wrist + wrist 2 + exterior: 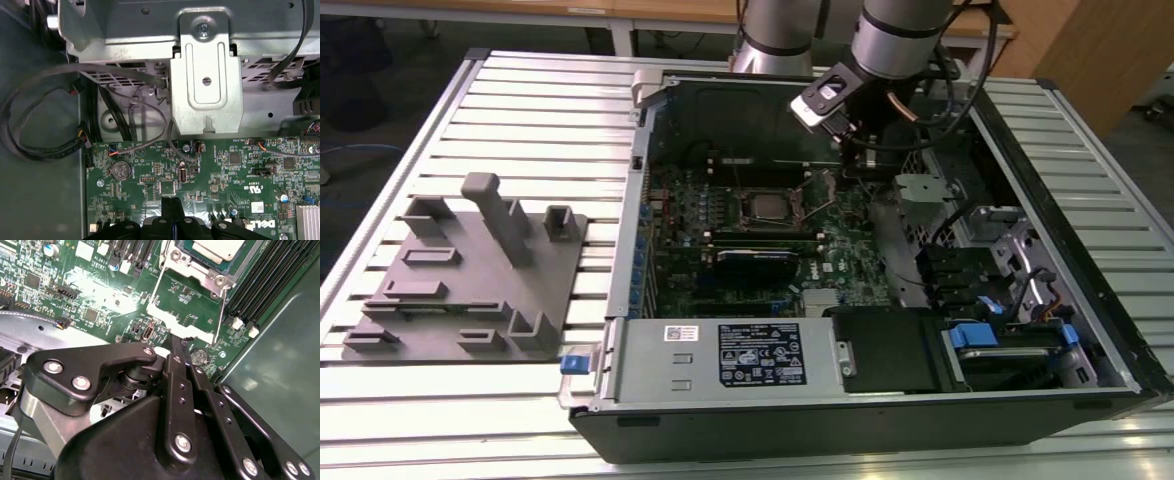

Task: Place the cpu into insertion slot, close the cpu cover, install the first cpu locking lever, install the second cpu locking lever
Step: 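Close the cpu cover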

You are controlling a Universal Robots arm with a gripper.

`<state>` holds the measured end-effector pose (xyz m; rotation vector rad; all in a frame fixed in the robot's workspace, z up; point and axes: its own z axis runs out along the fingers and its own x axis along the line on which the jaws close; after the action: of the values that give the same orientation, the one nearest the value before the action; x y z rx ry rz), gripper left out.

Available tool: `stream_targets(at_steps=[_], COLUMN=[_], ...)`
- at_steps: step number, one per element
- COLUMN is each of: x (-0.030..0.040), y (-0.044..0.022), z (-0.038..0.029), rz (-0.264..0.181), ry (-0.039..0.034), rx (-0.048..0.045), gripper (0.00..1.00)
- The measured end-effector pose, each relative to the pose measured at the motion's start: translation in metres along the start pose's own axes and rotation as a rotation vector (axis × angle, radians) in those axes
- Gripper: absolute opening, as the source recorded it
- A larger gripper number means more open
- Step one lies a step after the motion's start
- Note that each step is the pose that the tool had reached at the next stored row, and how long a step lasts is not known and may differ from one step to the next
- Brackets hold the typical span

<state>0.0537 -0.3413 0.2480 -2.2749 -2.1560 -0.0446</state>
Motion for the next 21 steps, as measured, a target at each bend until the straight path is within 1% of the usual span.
stream_targets(at_steps=[3,11,15,18,21], x=[-0.0003,-0.0009,-0.0012,-0.0016,-0.0020], y=[-0.0044,-0.0169,-0.0227,-0.0291,-0.0378], z=[-0.0001,-0.0003,-0.0003,-0.0005,-0.0006], rz=[0.000,0.000,0.000,0.000,-0.001], ry=[0.0052,0.0247,0.0378,0.0459,0.0534], rx=[-0.0050,-0.0195,-0.0253,-0.0325,-0.0421], gripper=[0.10,0.10,0.10,0.10,0.10])
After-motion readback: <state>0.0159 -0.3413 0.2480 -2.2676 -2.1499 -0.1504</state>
